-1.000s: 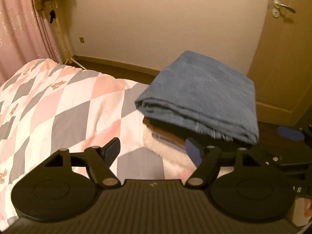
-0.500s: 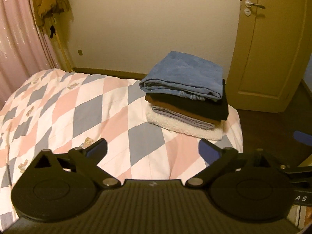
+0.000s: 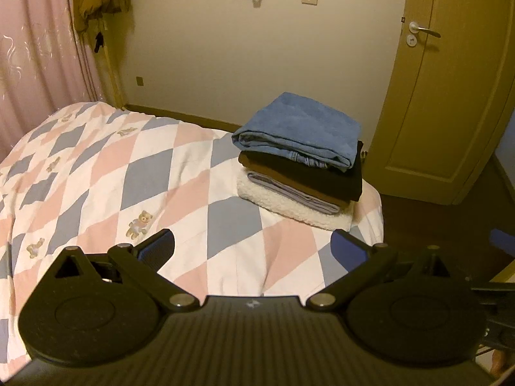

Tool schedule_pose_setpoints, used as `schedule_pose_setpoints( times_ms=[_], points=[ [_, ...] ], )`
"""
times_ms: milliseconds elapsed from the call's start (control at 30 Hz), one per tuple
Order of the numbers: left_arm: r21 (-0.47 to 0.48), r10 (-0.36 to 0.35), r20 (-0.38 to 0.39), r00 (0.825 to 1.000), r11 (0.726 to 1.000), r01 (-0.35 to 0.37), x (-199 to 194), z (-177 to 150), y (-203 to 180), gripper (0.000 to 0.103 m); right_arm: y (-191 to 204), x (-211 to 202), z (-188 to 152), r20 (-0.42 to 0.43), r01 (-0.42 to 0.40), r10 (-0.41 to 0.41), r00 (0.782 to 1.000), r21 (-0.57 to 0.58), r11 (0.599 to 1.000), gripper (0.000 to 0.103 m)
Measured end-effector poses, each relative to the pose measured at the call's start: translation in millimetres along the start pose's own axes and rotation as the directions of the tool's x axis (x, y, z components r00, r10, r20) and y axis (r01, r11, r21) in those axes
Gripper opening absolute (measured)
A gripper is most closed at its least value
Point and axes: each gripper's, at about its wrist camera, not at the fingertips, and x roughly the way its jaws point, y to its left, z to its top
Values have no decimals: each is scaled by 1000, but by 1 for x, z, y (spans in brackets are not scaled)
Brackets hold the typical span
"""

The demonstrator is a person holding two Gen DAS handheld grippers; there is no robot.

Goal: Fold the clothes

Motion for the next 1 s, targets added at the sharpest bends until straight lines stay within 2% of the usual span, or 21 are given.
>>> schedule_pose_setpoints(
  times_ms=[133, 200, 267, 467, 767, 1000],
  points=[
    [-2, 17, -3, 1000, 1000, -17, 5, -5, -4, 102, 2, -2, -7, 53, 66, -65, 996, -12, 998, 103],
    [-7, 22, -3, 1000, 1000, -22, 8, -8, -5, 102, 4, 0, -10, 65, 65, -63, 996, -40, 997, 103],
    [-13, 23, -3, 1000, 1000, -23, 11, -11, -6, 102, 2, 5, -12, 33, 18, -16, 999, -33, 999, 103],
    [24, 18, 2, 1000, 1000, -18, 24, -24, -18, 102, -12, 15, -20, 0, -53, 53, 999, 96, 994, 103],
    [46, 22, 9, 1000, 999, -22, 37, -47, -29, 102, -21, 24, -38, 5, -41, 40, 999, 129, 991, 103],
    [52, 21, -10, 1000, 998, -20, 34, -50, -30, 102, -22, 20, -43, -27, -41, 46, 999, 158, 987, 103]
  ],
)
